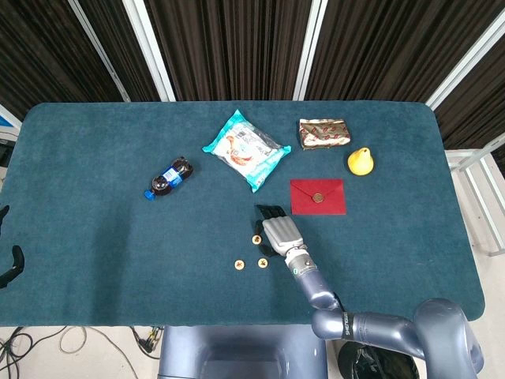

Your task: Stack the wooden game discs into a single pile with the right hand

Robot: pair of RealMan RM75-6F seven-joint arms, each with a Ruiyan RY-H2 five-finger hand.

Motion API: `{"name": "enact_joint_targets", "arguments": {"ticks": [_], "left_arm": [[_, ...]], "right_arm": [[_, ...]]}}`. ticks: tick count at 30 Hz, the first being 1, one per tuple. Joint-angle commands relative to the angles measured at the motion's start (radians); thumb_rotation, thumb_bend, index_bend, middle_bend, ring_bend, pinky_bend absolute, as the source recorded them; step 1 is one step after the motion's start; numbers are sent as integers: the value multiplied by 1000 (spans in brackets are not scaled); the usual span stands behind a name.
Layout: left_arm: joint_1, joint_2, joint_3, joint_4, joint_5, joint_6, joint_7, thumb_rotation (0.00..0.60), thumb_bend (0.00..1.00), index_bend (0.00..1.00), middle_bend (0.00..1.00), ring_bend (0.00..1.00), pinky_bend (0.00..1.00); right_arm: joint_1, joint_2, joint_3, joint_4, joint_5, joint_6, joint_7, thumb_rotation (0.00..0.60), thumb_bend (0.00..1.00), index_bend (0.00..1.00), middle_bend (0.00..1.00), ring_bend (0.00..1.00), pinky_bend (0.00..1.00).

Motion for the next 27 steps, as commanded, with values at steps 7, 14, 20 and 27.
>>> {"name": "enact_joint_targets", "arguments": {"ticks": [7,14,20,27], "left_arm": [[0,0,0,1,1,1,-1,600,581,69,0,0,0],[0,0,0,1,0,0,-1,600,582,69,0,0,0],[0,0,-1,1,0,1,-2,600,582,70,0,0,0],[0,-1,-1,1,0,1,-2,600,582,70,0,0,0]], "right_arm": [[-2,-4,1,3,-9,-2,4,600,437,472,0,0,0],[-2,-4,3,1,-12,-7,2,600,436,490,0,0,0],[-4,-4,2,-1,-16,-8,4,600,437,523,0,0,0],[-7,12,7,-19,-26,-9,12,600,436,527,0,0,0]]}}
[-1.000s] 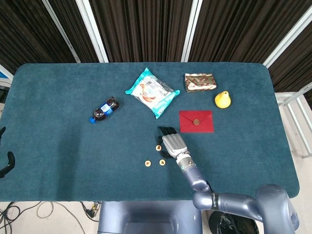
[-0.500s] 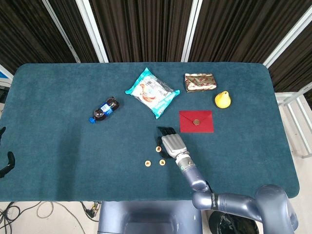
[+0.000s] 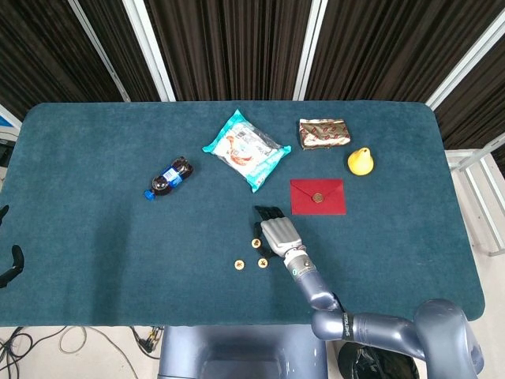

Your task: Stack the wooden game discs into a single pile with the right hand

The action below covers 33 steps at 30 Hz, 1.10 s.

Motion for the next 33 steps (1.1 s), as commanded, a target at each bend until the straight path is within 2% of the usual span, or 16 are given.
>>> {"name": "enact_joint_targets", "arguments": {"ticks": [1,13,21,33], "left_arm": [[0,0,0,0,0,0,-1,600,582,70,0,0,0],[1,-1,1,-1,2,3,5,600,582,70,0,0,0],[2,-2,0,-2,0,4,6,600,581,70,0,0,0],[2,-2,1,-3,-1,1,7,600,582,70,0,0,0]], "right_arm": [[-2,12,2,-14,-8,2,3,600,436,527,0,0,0],[-30,134,12,-142,-7,45,-13,600,437,532,0,0,0],[-48,171,-1,-155,16,39,-2,600,437,540,0,0,0],[-59,174,-16,-141,9,26,30,600,436,540,0,0,0]]}}
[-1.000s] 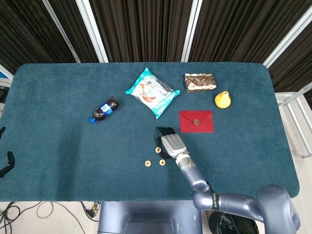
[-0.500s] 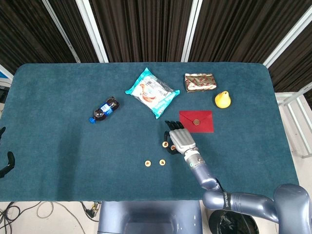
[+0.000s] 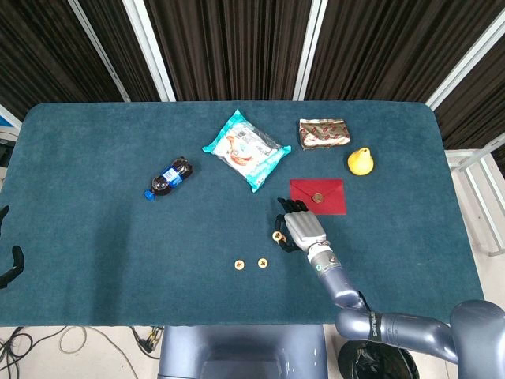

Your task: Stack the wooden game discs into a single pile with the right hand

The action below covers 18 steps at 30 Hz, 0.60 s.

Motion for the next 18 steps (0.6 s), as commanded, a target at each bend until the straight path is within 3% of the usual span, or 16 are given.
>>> {"name": "enact_joint_targets", "arguments": {"ticks": [1,18], "left_arm": [[0,0,0,1,0,0,1,600,582,70,0,0,0],[0,2,1,-1,0,-3,-3,600,582,71,0,0,0]], "right_arm": [[-1,0,-1,4,0,-1,4,600,436,540,0,0,0],[-12,1,-12,20,0,-7,23,600,436,540,0,0,0]]}}
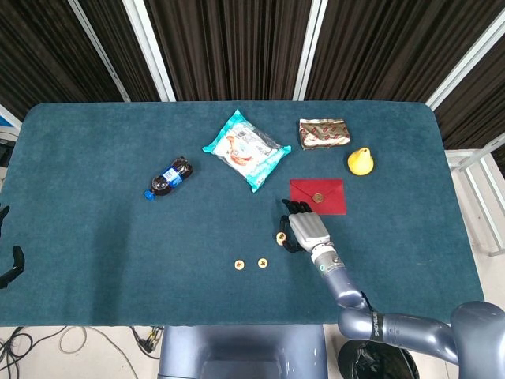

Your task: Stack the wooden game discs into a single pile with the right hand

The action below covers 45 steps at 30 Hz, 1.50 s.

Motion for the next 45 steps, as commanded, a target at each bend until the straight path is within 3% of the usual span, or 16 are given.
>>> {"name": "enact_joint_targets", "arguments": {"ticks": [1,19,45], "left_arm": [[0,0,0,0,0,0,0,600,581,71,0,0,0],[0,3,0,-3,-3,-6,-9,600,581,71,0,0,0],[0,2,-1,-1,-3,-3,-8,600,582,72,0,0,0]], "right_arm": [[-1,0,-1,1,-1,0,1,600,436,540,0,0,0],[-7,-4,-8,0,-12,4,5,600,436,540,0,0,0],[-10,5,-10,-8,-12,0,5,600,438,422,0,0,0]]}}
